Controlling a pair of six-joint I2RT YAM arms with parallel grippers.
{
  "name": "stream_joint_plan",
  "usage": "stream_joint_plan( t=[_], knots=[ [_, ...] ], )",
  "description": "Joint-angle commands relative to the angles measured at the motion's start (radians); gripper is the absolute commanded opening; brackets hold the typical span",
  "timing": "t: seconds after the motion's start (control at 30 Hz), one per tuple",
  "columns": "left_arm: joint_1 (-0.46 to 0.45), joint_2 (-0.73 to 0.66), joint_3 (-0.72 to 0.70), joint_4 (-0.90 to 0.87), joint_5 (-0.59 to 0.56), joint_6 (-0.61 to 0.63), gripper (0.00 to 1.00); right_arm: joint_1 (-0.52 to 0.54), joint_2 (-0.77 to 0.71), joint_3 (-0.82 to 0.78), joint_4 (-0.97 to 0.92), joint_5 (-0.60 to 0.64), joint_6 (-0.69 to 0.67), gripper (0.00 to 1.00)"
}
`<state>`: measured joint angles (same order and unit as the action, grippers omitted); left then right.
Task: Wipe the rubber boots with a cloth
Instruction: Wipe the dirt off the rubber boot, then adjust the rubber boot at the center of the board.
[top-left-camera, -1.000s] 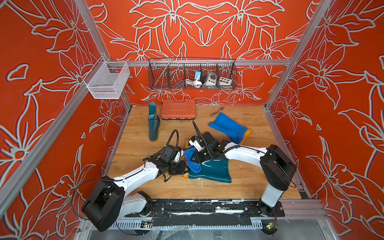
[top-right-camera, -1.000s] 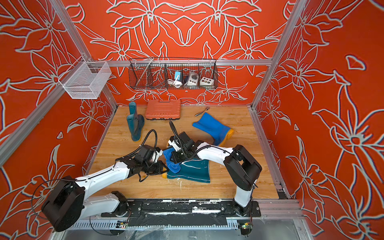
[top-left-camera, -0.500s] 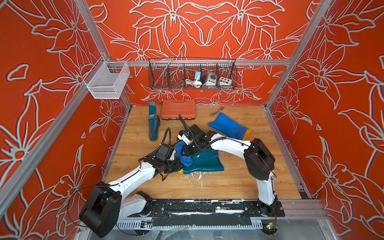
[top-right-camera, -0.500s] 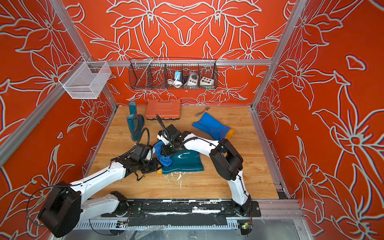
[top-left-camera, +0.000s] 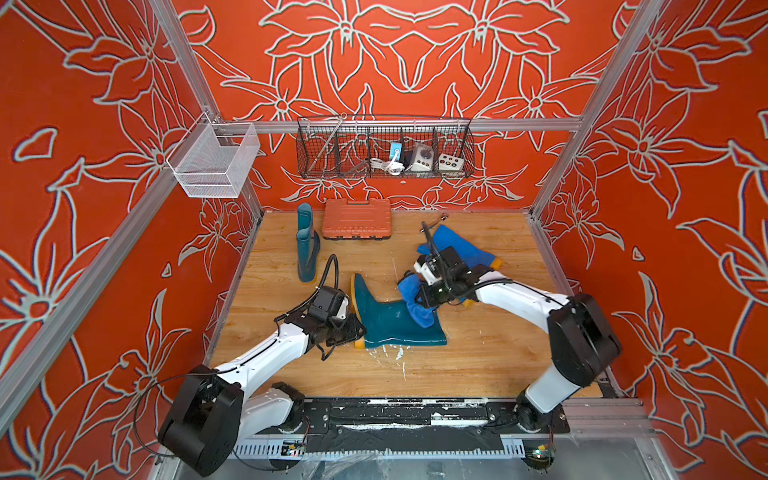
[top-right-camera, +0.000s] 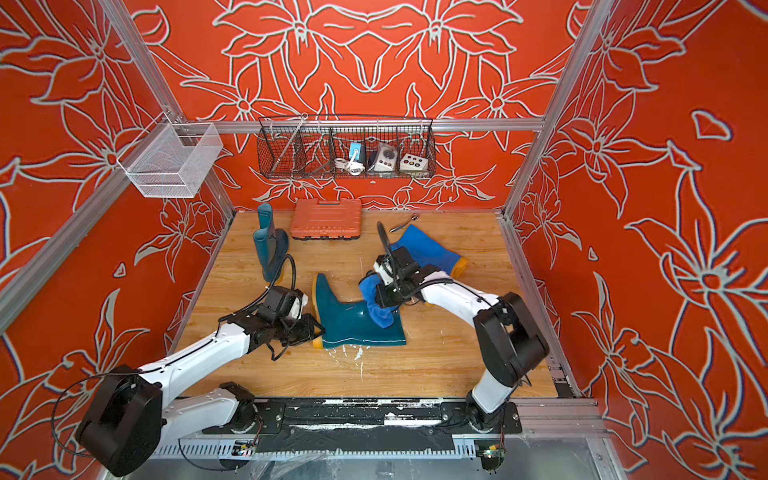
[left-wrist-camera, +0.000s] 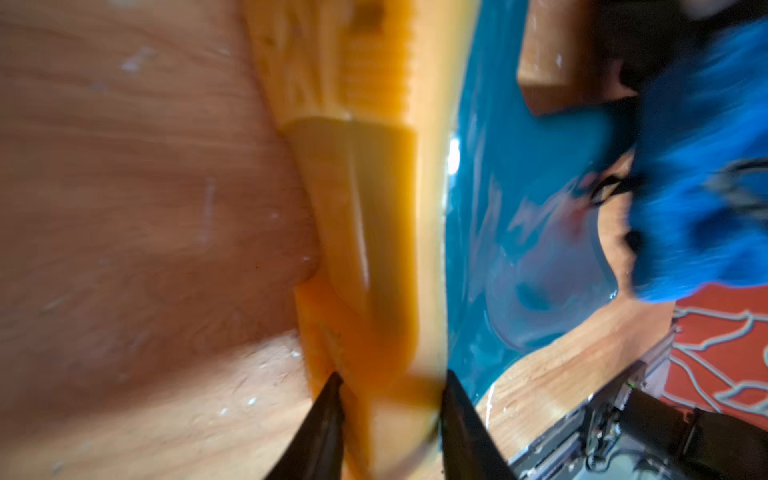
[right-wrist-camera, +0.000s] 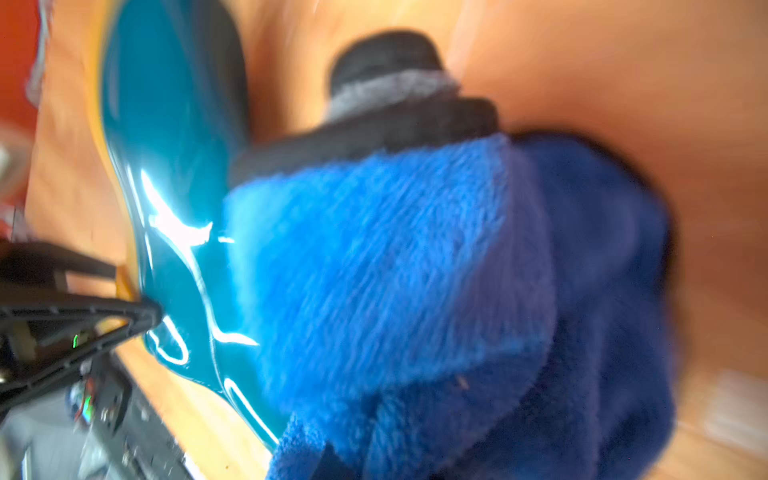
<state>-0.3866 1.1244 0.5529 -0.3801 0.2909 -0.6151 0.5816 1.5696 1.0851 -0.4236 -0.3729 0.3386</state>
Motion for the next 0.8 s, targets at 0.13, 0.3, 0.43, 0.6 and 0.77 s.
stream_joint_plan(
  t=[0.13, 0.3, 0.43, 0.6, 0.77],
  knots=[
    [0.002, -0.188, 0.085, -0.211, -0.178, 0.096, 0.48, -0.043, -0.271, -0.107, -0.052, 0.124, -0.032, 0.00],
    [-0.157, -0.179, 0.111, -0.185, -0.243, 0.115, 0.49, -0.098, -0.442, -0.240, -0.068, 0.175, -0.017, 0.00],
    [-0.370, -0.040, 0.197, -0.138, -0.335, 0.175, 0.49, -0.160, -0.543, -0.311, -0.088, 0.193, -0.011, 0.00],
    [-0.628, 0.178, 0.349, -0.157, -0.492, 0.351, 0.48, -0.247, -0.589, -0.370, -0.107, 0.186, 0.054, 0.00],
    [-0.808, 0.350, 0.453, -0.182, -0.614, 0.514, 0.53, -0.308, -0.603, -0.436, -0.072, 0.142, 0.104, 0.00]
  ],
)
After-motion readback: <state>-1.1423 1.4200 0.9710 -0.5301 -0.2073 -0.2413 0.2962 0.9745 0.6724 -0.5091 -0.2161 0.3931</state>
